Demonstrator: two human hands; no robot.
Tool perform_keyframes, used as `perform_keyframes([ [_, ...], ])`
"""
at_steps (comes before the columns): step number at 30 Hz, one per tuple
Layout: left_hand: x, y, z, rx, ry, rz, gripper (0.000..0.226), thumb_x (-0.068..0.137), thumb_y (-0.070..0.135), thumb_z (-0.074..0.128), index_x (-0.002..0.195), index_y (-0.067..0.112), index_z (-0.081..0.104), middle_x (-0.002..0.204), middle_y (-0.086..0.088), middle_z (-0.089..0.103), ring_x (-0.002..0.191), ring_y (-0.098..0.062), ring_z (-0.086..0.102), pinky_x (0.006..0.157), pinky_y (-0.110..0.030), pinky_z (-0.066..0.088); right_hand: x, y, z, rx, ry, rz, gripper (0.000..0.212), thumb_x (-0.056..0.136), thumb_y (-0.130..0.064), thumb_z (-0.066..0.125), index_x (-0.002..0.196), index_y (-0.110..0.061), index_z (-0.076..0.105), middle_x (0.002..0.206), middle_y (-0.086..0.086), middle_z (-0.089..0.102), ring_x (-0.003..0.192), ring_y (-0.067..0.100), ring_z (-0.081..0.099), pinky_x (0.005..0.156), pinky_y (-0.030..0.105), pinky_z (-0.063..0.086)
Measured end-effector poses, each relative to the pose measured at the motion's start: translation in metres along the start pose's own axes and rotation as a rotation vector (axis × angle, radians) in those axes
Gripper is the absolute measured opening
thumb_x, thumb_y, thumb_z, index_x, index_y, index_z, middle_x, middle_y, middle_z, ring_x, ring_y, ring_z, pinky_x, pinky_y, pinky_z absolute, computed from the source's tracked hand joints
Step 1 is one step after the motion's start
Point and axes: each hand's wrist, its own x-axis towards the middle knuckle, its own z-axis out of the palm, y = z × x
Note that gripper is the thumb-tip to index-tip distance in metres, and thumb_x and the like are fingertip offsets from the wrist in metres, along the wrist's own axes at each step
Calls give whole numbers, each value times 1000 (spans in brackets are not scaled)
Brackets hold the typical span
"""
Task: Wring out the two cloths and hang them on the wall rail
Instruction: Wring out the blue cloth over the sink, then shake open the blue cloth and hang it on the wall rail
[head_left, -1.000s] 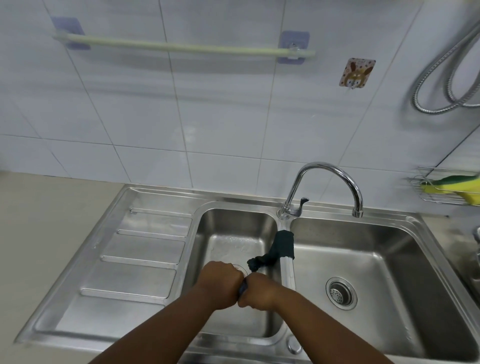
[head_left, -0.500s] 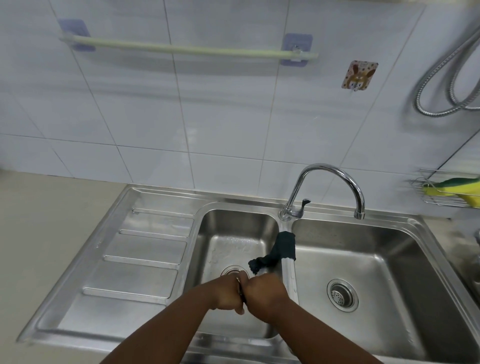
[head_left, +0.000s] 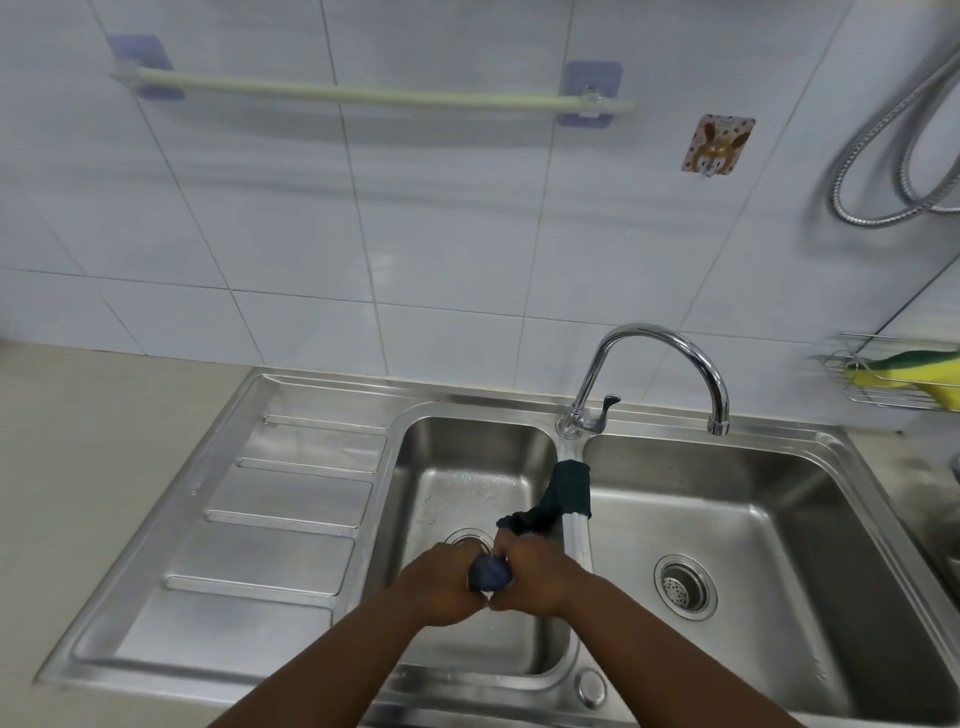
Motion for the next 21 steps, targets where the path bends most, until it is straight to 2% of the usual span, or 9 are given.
perform_keyframes([
  [2,-3,1,-7,-142,14,-18,23,82,24,61,102,25,50,90,6,61,79,-8,58,77,-30,52,0,9,-3,183,-1,14,50,68,-37,83,101,-21,49,97,0,59,86,15,57,67,22,47],
  [5,-6,3,-18,-380,62,-105,1,92,28,50,92,29,50,85,2,58,72,-12,54,65,-28,45,-3,19,-6,415,78,23,34,75,-32,80,99,-24,58,94,-4,62,82,9,60,68,23,53],
  [8,-3,2,-21,-462,117,-123,9,96,36,50,89,33,55,86,1,64,72,-13,61,65,-27,53,-6,17,-7,625,106,60,21,85,-21,72,104,-21,65,88,2,69,72,14,69,62,28,58],
  [11,-4,1,-23,-534,211,-85,18,92,21,59,86,36,64,89,6,68,87,-16,65,77,-31,53,-8,13,-10,661,124,79,16,93,-23,62,108,-19,65,90,9,73,73,21,73,60,27,57],
  [14,-2,-2,-22,-519,289,-33,40,87,6,63,75,43,69,86,8,68,84,-10,65,80,-29,52,-9,11,-12,597,205,113,12,96,-24,55,95,-16,64,88,6,68,73,20,70,57,23,55],
  [18,-4,9,-27,-522,448,-19,31,86,3,64,81,34,62,101,11,59,93,-3,58,77,-9,42,-7,8,-14,448,361,106,23,95,-24,56,77,-17,69,69,-3,65,64,9,60,64,21,47],
  [21,-9,12,-40,-654,492,-77,21,91,6,56,85,23,65,93,11,64,89,-11,60,73,-16,44,-10,8,-22,624,508,108,20,92,-18,63,76,-12,74,73,5,72,63,5,62,62,13,46],
])
